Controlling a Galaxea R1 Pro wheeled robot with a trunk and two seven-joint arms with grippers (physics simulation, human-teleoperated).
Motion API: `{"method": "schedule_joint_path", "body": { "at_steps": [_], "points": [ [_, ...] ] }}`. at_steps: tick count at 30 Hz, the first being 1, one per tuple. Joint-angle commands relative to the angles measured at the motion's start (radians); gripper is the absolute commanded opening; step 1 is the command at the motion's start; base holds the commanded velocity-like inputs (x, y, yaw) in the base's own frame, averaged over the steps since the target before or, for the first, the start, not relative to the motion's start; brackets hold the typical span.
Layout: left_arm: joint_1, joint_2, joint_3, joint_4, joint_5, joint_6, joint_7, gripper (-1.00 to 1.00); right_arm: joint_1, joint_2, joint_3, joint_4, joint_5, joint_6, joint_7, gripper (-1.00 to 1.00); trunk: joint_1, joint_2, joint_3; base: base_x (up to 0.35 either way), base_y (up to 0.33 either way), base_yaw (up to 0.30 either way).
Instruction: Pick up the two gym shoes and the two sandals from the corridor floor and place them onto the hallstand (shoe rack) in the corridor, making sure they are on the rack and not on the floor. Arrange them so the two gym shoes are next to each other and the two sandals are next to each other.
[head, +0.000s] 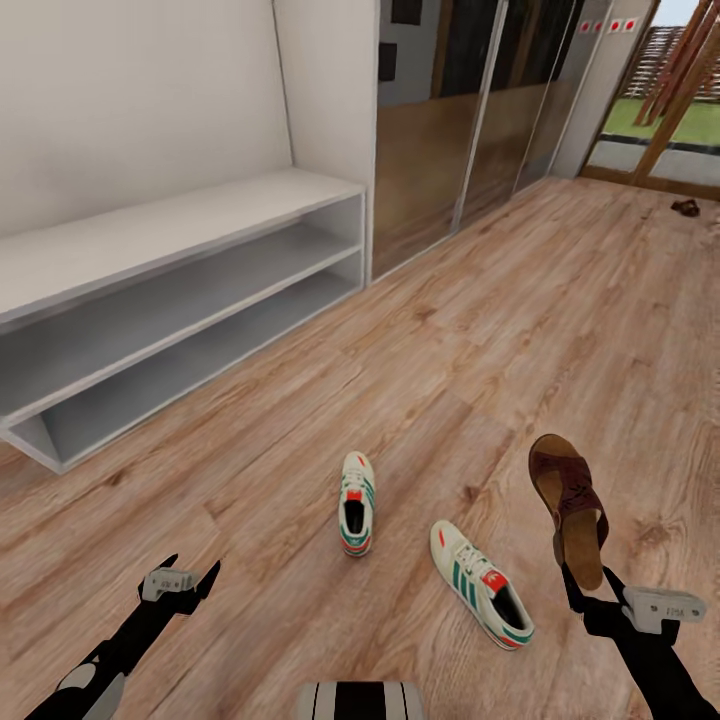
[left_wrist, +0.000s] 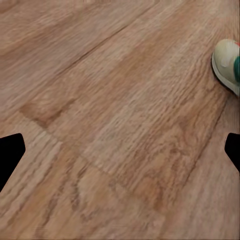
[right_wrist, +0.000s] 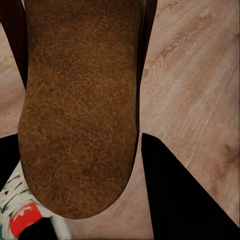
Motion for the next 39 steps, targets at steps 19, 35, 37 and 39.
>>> {"method": "schedule_joint_path", "body": {
  "at_steps": [19, 35, 37, 39],
  "points": [
    [0.0, 0.0, 0.0, 0.0, 0.0, 0.0, 0.0, 1.0, 0.0, 0.0, 0.0, 0.001, -0.004, 0.0, 0.0, -1.0, 0.0, 0.0, 0.013, 0.0, 0.0, -0.116],
    [0.0, 0.0, 0.0, 0.0, 0.0, 0.0, 0.0, 1.0, 0.0, 0.0, 0.0, 0.001, -0.004, -0.001, 0.0, -1.0, 0.0, 0.0, 0.014, 0.0, 0.0, -0.009],
    [0.0, 0.0, 0.0, 0.0, 0.0, 0.0, 0.0, 1.0, 0.0, 0.0, 0.0, 0.001, -0.004, -0.001, 0.0, -1.0, 0.0, 0.0, 0.014, 0.0, 0.0, -0.002],
    [0.0, 0.0, 0.0, 0.0, 0.0, 0.0, 0.0, 1.0, 0.0, 0.0, 0.0, 0.001, -0.004, -0.001, 0.0, -1.0, 0.0, 0.0, 0.014, 0.0, 0.0, -0.001]
  ]
}}
